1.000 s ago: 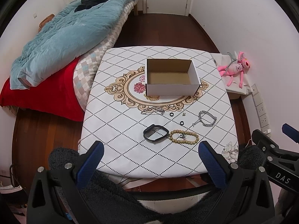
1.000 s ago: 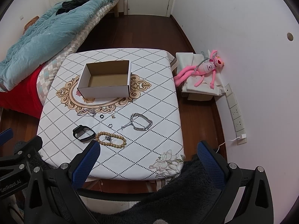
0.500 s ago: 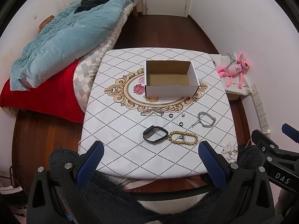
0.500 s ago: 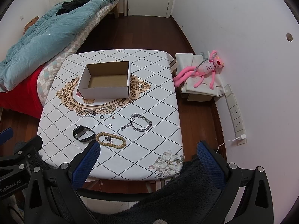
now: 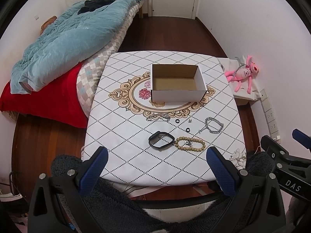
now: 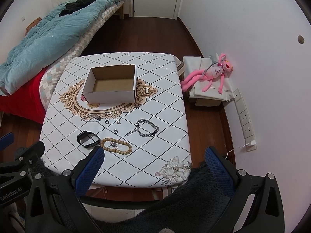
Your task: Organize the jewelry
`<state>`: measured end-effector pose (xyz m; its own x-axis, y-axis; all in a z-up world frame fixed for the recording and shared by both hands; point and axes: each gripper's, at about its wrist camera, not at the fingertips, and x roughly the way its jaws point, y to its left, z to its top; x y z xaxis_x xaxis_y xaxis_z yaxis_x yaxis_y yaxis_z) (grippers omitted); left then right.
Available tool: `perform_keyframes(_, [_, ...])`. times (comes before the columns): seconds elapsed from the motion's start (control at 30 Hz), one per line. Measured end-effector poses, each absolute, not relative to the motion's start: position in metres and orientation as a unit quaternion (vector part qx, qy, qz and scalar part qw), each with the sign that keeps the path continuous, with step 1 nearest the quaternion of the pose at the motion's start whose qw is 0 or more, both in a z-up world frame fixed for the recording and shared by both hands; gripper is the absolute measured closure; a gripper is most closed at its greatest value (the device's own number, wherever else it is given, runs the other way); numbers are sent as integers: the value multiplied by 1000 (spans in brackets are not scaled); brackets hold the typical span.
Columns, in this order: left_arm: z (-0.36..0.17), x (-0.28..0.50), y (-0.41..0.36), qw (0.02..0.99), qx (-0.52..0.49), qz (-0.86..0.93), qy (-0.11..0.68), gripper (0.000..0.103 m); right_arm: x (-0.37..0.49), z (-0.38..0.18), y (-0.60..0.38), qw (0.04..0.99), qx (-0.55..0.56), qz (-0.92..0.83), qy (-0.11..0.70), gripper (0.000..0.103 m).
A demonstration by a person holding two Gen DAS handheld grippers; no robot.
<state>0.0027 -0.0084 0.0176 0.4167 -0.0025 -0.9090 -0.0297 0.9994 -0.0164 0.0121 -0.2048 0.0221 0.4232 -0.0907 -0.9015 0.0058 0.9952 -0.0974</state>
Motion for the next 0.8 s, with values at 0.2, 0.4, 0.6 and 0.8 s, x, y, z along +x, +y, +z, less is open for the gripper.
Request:
perform_keyframes(0.2, [20,2,-7,842,-16,7,539,0,12,24,-204,843,-39,-28,537,0])
perform_keyframes(0.4, [20,2,-7,843,-16,7,538,0,12,27,-202,843,-38,-27,535,0])
perform_keyframes(0.6, [14,10,-10,840,-10,11,543,0,18,25,-201,842,-31,-31,538,0])
perform_keyframes(0.8, [-31,45,2,828,4,46,558,0,47,-15,-204,825,-14,-30,564,0])
